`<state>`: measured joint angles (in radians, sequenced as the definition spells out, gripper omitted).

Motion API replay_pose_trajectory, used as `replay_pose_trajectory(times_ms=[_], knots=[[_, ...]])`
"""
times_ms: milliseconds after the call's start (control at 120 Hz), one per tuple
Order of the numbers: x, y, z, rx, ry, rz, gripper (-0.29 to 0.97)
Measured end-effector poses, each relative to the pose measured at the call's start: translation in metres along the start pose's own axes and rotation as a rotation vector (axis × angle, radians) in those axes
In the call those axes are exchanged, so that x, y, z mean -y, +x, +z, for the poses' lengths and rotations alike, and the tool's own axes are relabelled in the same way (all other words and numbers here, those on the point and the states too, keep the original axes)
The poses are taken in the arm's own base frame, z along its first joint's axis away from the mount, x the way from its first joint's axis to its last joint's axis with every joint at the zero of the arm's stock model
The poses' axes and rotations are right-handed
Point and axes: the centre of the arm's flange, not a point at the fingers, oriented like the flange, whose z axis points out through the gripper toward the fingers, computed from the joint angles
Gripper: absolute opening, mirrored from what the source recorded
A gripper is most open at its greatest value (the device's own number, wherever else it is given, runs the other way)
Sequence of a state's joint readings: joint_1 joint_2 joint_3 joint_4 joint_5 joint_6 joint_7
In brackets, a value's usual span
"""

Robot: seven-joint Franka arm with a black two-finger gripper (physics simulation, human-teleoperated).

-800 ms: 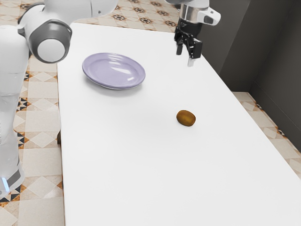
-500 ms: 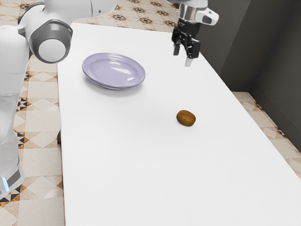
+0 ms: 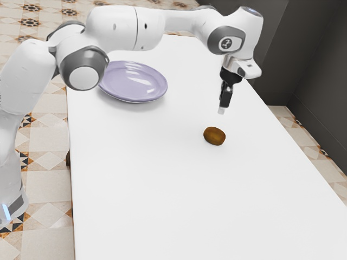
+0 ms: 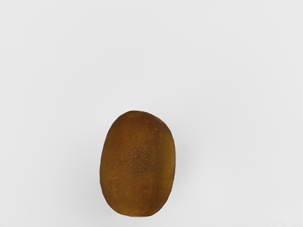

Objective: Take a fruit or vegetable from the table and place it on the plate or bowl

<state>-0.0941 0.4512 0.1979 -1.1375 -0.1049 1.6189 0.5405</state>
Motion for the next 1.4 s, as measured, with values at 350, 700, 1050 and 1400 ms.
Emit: replay_pose_trajectory(times_ms=[350, 700, 1050, 1400], knots=[[0.008, 0.006, 0.08, 0.058, -0.023, 0.345, 0.68], [0.008, 0.017, 0.116, 0.022, -0.073, 0.51, 0.68], [0.017, 0.016, 0.129, 0.002, -0.086, 0.583, 0.68], [0.02, 0.018, 0.147, -0.009, -0.112, 0.618, 0.38]])
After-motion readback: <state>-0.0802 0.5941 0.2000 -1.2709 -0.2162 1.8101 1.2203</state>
